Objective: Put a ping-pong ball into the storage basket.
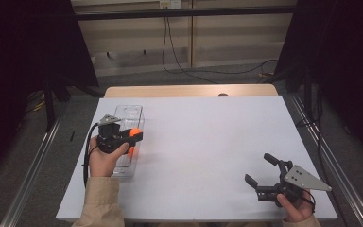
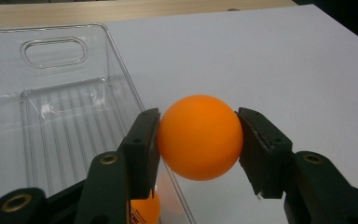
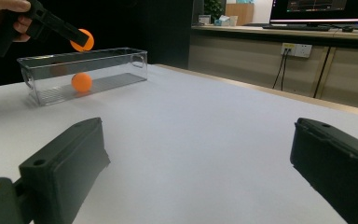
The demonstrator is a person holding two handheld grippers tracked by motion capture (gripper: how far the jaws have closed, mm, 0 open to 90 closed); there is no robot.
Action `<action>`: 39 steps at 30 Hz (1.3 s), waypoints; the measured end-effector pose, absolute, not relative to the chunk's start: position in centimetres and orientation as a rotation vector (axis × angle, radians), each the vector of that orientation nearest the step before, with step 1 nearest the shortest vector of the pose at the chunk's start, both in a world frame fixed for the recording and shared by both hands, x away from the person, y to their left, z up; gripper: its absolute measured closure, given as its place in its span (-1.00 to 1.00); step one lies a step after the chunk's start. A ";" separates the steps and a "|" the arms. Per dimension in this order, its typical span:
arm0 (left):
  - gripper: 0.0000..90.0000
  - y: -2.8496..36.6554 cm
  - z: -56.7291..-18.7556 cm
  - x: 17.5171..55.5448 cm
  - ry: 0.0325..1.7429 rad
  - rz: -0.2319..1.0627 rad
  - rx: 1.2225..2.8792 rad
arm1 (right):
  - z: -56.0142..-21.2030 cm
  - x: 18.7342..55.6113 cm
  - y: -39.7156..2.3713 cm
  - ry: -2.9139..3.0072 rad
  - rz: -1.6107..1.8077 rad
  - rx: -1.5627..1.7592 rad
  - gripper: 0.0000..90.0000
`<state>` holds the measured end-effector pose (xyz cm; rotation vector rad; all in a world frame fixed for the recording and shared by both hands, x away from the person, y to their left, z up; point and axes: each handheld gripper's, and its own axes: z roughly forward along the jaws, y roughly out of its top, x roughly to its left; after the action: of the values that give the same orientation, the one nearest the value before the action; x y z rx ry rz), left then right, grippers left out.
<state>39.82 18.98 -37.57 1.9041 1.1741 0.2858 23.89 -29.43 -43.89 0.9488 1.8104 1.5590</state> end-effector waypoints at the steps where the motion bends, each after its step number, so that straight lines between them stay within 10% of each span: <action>1: 0.13 19.0 -37.6 39.8 1.173 0.286 1.904 | -43.9 23.9 -29.4 1.810 1.559 0.948 -0.95; 39: 0.13 20.2 -37.8 39.9 1.201 0.319 1.895 | -43.9 23.9 -29.4 1.812 1.559 0.946 -0.95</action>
<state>39.90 20.24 -37.83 1.8952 1.2014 0.3194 23.89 -29.42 -43.88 0.9461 1.8117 1.5594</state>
